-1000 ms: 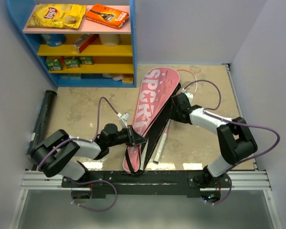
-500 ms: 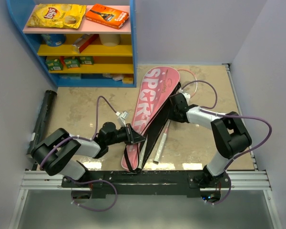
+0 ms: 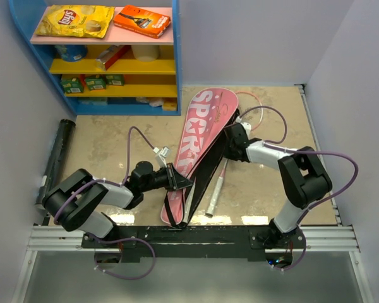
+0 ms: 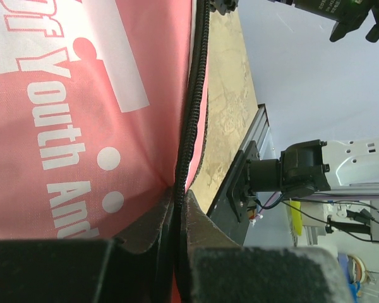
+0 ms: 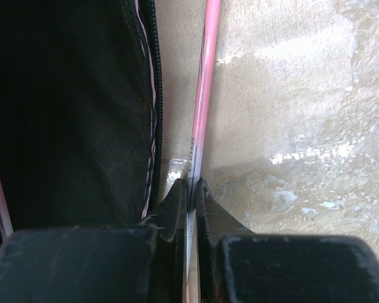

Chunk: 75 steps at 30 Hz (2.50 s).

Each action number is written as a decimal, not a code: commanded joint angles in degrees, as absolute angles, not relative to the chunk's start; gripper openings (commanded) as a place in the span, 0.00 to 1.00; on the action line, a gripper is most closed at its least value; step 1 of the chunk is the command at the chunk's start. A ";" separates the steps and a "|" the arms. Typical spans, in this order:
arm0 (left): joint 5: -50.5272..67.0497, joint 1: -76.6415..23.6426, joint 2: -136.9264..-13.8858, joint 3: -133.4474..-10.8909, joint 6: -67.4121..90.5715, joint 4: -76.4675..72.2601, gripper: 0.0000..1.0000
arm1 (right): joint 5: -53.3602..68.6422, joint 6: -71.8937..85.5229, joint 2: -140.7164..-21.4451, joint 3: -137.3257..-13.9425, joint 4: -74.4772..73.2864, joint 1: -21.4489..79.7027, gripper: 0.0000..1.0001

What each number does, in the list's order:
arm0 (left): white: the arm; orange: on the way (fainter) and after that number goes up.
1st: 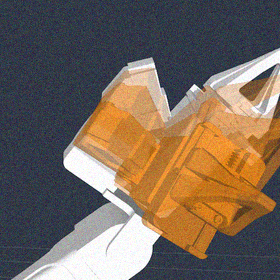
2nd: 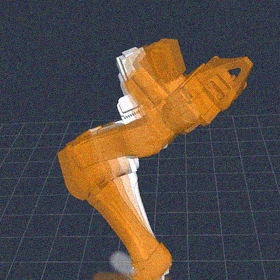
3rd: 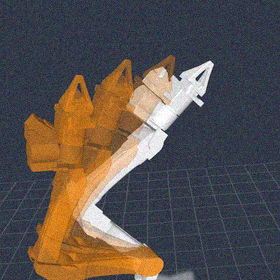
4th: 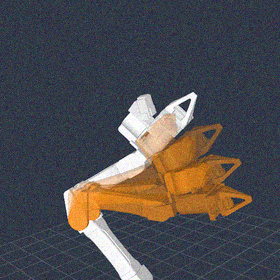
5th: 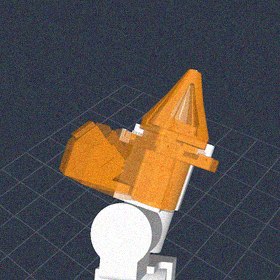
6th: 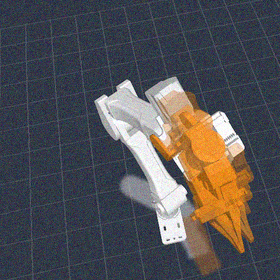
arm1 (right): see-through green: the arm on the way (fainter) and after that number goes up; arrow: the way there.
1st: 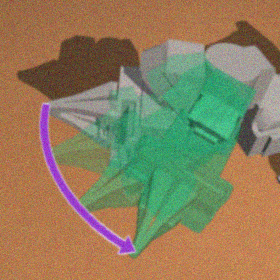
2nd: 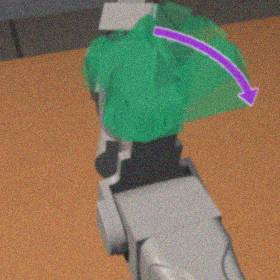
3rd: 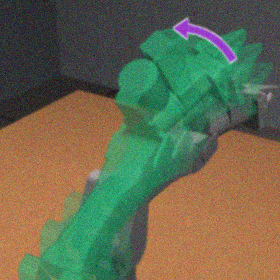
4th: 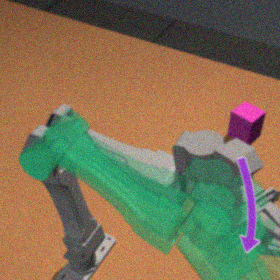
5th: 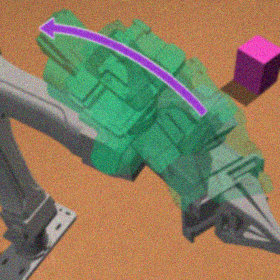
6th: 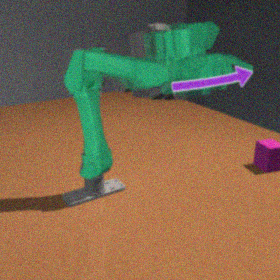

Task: Pack up the badminton gear

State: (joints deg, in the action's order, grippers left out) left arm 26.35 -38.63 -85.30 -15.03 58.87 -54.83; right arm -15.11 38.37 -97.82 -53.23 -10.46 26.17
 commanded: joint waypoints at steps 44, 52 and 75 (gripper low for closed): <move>22.24 -38.32 -87.10 -34.54 50.27 -41.04 0.00 | -22.86 45.35 -46.49 -56.08 -56.08 36.56 0.00; 23.38 -38.32 -87.36 -36.56 50.10 -40.35 0.00 | -21.18 46.84 -48.07 -55.37 -53.70 39.54 0.00; 28.12 -38.32 -85.69 -35.69 49.74 -39.29 0.00 | -26.02 47.91 -65.12 -57.31 -37.27 48.43 0.00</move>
